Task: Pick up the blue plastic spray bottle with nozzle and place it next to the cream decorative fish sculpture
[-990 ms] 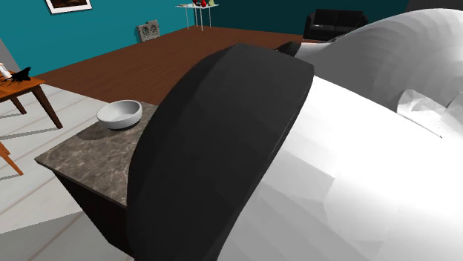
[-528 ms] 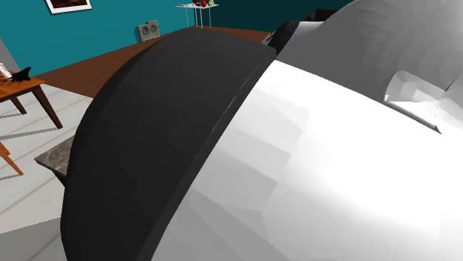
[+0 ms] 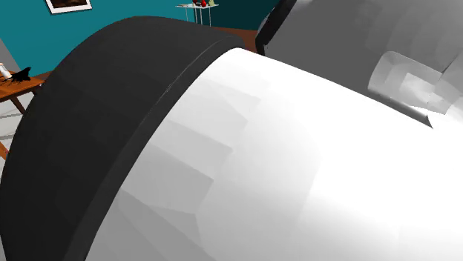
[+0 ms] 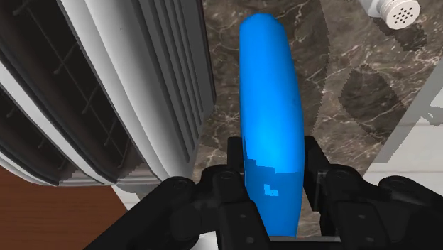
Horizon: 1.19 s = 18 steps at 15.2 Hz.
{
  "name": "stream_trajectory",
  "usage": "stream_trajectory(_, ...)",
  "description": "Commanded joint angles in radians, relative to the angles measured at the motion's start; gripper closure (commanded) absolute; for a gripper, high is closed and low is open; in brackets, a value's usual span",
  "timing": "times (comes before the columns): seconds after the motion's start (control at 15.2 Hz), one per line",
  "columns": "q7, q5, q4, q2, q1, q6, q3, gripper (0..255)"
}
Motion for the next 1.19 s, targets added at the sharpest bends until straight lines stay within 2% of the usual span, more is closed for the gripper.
stream_trajectory(0.0,0.004,0.006,0.021,0.007,-0.006,-0.025,0.008,255)
stream_trajectory(0.59,0.032,0.019,0.126,0.027,-0.014,-0.134,0.031,255)
stream_trajectory(1.12,0.069,0.014,0.238,0.025,0.012,-0.233,0.029,255)
